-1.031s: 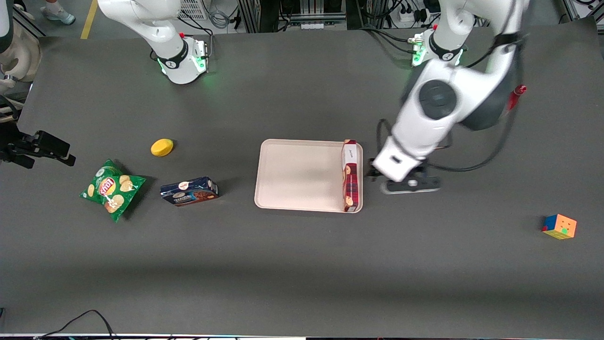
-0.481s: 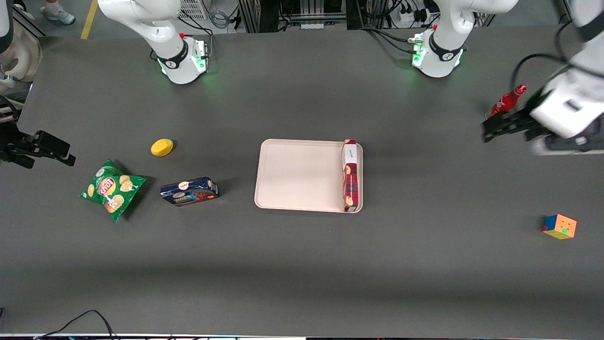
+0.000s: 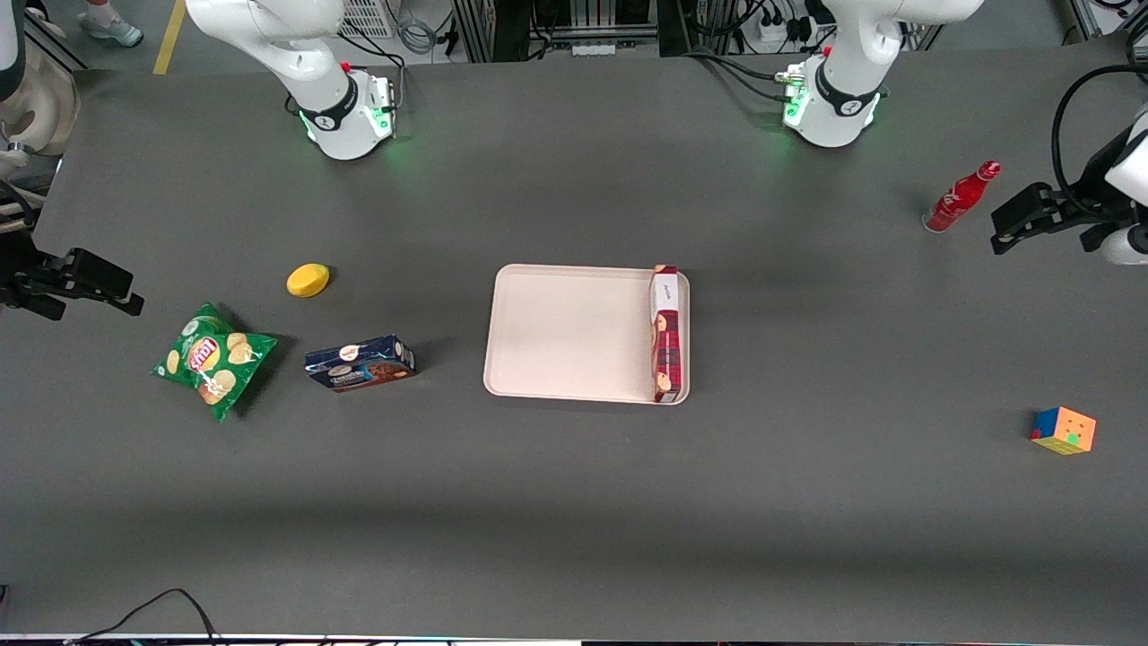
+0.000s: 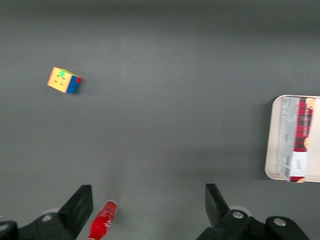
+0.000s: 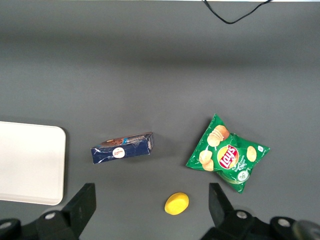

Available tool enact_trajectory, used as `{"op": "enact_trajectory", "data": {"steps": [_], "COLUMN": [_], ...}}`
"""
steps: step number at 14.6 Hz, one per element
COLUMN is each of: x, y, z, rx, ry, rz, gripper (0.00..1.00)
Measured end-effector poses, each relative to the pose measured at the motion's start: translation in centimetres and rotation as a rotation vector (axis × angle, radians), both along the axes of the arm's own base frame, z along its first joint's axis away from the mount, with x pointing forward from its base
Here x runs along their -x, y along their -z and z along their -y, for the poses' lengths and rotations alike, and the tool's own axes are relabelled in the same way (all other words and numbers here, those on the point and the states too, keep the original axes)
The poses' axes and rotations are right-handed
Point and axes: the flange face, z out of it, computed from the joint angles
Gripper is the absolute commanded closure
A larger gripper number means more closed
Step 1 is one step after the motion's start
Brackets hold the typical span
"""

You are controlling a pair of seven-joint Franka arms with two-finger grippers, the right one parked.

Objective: Place red cookie box on tray

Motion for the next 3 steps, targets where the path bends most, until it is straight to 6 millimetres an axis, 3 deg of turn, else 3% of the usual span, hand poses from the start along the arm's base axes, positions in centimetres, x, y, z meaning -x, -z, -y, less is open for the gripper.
{"op": "enact_trajectory", "data": {"steps": [3], "x": [0.15], "y": [-0.19], "z": [0.18], "rx": [-0.018], "ry": [0.017], "rz": [0.001], "gripper": [0.00]}}
